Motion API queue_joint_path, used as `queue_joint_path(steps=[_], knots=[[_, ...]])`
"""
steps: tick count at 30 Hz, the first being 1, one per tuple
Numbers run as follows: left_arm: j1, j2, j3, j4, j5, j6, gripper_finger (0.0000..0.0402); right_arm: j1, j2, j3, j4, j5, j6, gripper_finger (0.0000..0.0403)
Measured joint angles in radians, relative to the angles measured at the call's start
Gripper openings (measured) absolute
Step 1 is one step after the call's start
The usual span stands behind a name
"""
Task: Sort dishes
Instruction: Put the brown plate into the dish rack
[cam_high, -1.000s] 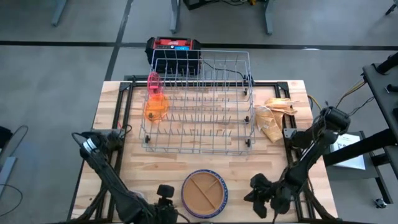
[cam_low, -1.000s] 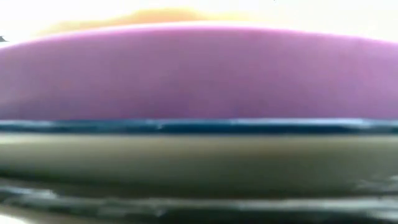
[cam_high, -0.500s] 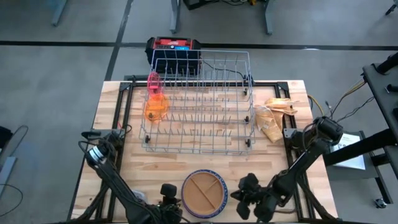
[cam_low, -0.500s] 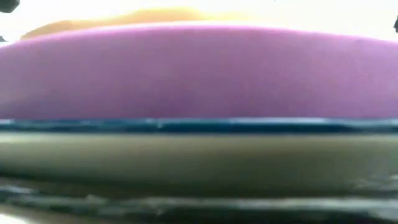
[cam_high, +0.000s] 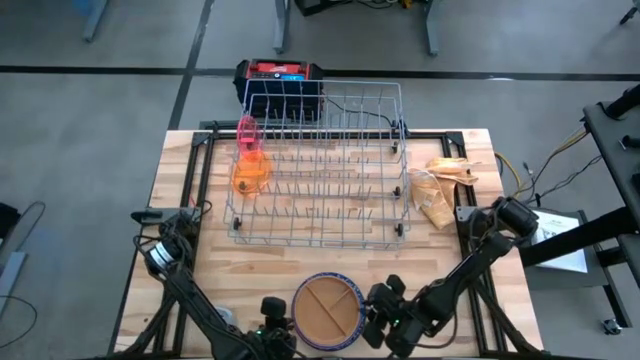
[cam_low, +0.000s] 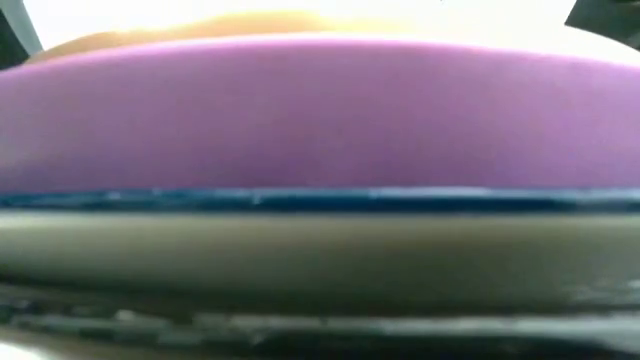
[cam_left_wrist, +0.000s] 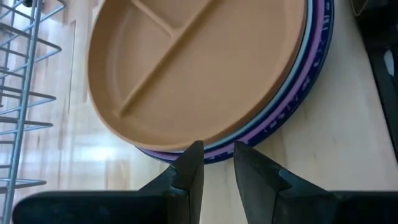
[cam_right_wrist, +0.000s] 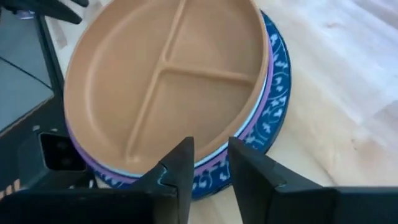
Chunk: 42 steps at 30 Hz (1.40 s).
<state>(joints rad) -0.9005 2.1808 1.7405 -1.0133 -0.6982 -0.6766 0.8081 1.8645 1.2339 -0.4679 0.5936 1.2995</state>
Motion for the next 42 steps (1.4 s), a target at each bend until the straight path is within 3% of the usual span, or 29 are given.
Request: queue_joint_path(steps=[13,27,42], knots=[[0.002,0.041,0.000,0.016,-0.003,-0.084,0.0076,-0.071,0.001,0.000,0.001,-0.026,-0.065,0.0137],[0.011,0.051,0.000,0.030,-0.003,-0.085,0.0076,-0.078,0.001,-0.008,0.001,-0.027,-0.086,0.0113],[0.016,0.051,0.000,0.035,-0.003,-0.085,0.0076,-0.082,0.002,-0.047,0.043,-0.025,-0.095,0.0133]])
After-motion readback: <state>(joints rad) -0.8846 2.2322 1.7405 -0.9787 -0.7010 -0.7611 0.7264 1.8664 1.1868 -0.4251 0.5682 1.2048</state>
